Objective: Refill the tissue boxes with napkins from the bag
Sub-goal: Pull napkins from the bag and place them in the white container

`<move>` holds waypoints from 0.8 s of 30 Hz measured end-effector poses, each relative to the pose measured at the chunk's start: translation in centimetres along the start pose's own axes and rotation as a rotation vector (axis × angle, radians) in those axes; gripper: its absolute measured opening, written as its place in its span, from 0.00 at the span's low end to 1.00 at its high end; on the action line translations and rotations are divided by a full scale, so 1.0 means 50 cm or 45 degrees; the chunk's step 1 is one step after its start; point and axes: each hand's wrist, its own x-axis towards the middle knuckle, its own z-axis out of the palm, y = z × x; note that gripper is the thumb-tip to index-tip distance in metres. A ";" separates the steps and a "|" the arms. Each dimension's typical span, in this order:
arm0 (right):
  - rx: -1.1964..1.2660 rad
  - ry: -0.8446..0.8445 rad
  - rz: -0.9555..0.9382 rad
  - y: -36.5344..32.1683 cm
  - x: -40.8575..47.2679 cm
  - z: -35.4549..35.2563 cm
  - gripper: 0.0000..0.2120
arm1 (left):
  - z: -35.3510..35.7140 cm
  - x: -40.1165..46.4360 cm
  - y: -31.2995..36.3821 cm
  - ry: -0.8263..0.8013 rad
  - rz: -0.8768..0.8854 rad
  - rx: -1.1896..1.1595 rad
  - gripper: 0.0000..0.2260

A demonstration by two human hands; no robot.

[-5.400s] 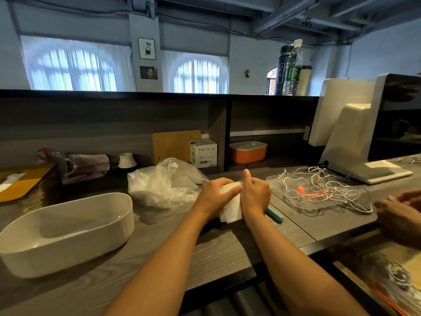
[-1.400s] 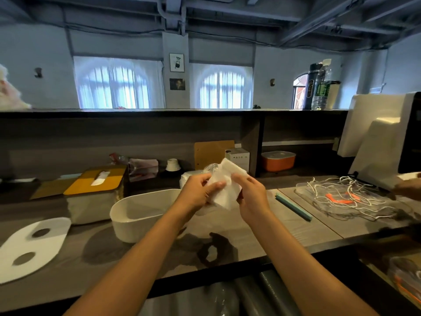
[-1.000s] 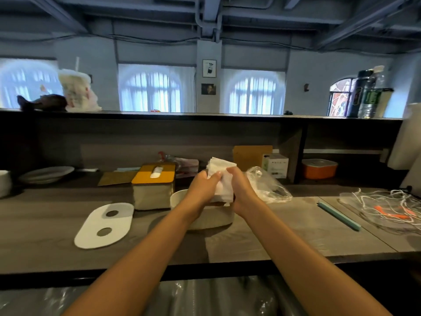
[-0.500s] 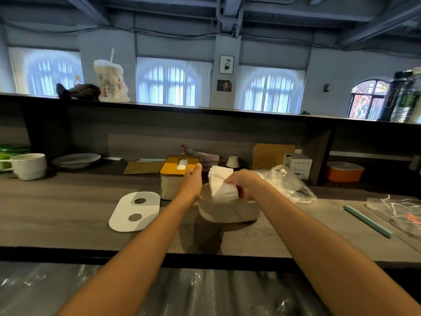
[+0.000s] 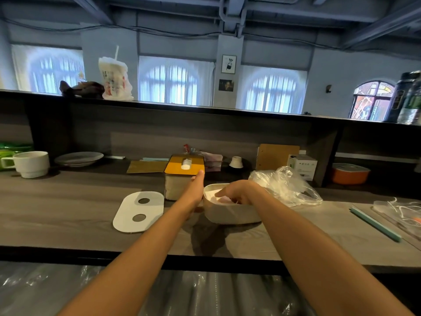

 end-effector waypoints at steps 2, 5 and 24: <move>-0.212 0.022 -0.053 0.000 0.003 0.008 0.30 | 0.001 0.001 0.001 -0.013 -0.011 0.025 0.29; -0.401 0.112 -0.121 0.004 0.006 0.018 0.28 | 0.002 -0.004 0.003 -0.010 -0.009 0.052 0.29; 0.286 -0.311 -0.168 -0.011 -0.026 -0.002 0.32 | -0.001 -0.045 0.033 -0.076 0.006 0.069 0.30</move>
